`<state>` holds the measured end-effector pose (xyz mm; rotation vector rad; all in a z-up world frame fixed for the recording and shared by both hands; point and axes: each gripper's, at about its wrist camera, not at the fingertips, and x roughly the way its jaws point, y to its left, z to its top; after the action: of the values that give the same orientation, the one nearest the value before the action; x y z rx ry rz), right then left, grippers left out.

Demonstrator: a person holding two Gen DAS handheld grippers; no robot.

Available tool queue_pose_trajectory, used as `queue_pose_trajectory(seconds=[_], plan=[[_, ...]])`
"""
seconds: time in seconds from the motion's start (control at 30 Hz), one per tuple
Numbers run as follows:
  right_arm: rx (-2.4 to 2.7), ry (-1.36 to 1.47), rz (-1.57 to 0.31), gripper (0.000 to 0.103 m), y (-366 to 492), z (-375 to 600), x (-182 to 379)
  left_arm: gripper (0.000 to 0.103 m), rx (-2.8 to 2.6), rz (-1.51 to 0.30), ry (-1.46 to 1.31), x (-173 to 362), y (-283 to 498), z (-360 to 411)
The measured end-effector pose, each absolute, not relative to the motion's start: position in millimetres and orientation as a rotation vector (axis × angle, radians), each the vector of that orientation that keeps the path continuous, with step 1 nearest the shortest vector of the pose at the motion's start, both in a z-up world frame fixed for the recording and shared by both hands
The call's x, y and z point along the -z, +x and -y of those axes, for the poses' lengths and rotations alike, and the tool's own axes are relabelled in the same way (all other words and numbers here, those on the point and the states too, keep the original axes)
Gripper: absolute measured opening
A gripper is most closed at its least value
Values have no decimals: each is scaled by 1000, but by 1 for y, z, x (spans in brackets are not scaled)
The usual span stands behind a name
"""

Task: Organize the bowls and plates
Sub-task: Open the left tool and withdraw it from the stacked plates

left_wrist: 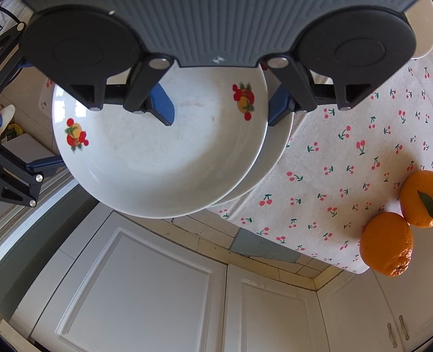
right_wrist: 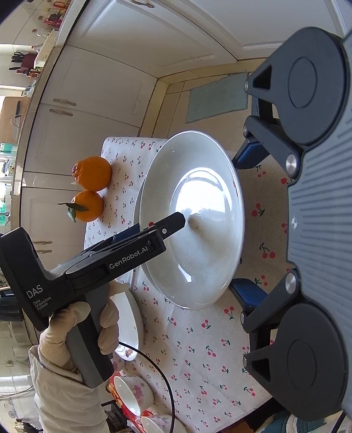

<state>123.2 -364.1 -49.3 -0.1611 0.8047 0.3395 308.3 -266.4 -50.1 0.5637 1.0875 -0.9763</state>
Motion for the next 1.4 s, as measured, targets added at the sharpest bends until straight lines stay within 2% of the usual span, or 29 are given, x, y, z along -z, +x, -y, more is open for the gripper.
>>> queue_pose_trajectory(seconds=[0.53,0.6,0.77,0.87,1.4], plan=[[-334,-155,-816,91,127,359,53,78,931,-1023,553,38,306,252],[-338,-161,-810,96,126,357,53,79,917,-1014,556,38,307,250],[-345,-168,-792,99,121,351,49,79,909,-1022,518,36,307,244],[-341,-165,-781,103,117,348,47,79,892,-991,501,27,301,238],[-269,-64,-693,103,81,329,30,93,673,-716,343,-32,208,161]])
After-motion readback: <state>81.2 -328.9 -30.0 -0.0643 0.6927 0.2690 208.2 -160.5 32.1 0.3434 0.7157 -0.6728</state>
